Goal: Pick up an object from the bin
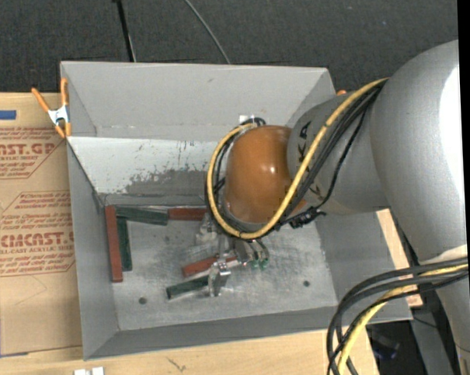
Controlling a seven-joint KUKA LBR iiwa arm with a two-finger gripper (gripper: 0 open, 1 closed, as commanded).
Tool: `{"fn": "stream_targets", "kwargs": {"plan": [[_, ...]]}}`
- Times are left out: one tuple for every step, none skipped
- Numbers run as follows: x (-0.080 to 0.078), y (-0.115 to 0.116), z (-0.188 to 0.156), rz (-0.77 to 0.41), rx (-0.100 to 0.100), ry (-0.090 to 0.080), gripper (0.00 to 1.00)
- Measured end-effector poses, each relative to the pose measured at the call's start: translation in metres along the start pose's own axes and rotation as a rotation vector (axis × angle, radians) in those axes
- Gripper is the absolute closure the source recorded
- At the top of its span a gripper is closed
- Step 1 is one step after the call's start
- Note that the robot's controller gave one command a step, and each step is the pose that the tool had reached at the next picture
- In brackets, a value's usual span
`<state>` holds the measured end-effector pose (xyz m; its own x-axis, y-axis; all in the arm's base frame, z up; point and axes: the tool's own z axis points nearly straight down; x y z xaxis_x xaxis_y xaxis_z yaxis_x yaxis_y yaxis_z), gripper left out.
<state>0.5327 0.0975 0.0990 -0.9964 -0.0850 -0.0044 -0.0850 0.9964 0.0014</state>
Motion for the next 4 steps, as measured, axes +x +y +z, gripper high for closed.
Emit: {"fn": "stream_targets", "kwargs": {"plan": [[0.0045,0.0024,0.0228,-0.181,0.003,-0.009,0.0],[-0.0046,0.004,0.0222,0.038,-0.002,-0.006,1.0],[-0.0046,0.004,0.0222,0.038,-0.003,-0.006,1.0],[-0.0028,0.004,0.0177,0.039,-0.002,-0.002,1.0]]}}
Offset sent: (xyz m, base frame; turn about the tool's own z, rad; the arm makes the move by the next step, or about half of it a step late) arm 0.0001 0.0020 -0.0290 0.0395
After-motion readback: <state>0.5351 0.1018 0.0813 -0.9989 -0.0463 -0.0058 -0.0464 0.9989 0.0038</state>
